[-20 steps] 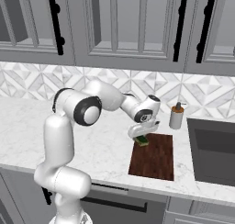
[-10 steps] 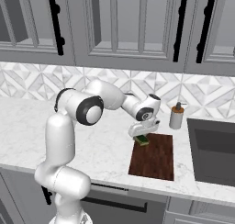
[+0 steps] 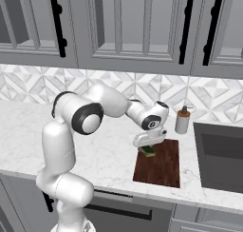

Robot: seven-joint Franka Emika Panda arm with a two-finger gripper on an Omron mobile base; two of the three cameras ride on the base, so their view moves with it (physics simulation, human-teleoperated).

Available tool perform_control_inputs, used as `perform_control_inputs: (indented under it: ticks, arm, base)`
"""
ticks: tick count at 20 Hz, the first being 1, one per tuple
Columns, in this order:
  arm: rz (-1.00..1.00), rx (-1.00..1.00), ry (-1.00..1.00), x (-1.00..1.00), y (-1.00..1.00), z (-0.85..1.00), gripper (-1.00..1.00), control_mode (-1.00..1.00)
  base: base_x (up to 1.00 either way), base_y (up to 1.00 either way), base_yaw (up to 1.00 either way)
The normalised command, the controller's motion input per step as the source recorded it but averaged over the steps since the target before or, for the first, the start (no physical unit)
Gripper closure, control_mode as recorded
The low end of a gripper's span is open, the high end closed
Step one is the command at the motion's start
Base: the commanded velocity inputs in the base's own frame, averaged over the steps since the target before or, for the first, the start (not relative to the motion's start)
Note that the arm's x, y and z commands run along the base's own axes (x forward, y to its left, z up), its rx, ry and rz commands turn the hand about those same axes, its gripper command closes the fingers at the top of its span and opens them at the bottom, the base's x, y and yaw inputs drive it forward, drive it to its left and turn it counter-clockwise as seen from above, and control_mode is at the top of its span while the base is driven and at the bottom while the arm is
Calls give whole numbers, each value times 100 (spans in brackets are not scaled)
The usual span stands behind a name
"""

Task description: Pick up the sponge from the counter and clean the cutting board by briefly scrubbing or pressing down on the cutting board. Once finished, release the sponge.

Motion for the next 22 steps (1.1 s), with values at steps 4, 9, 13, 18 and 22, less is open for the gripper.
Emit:
perform_control_inputs:
  ticks: [4,9,13,18,22]
  arm:
    - [0,0,2,-76,0,-53,100,-100]
    - [-1,0,1,-87,0,-13,100,-100]
    - [-4,0,0,-89,0,-2,100,-100]
    - [-4,0,0,-84,0,-29,100,-100]
    - [-4,0,0,-70,0,-15,100,-100]
  base:
    - [0,0,0]
    - [0,0,0]
    - [0,0,0]
    - [0,0,0]
    - [0,0,0]
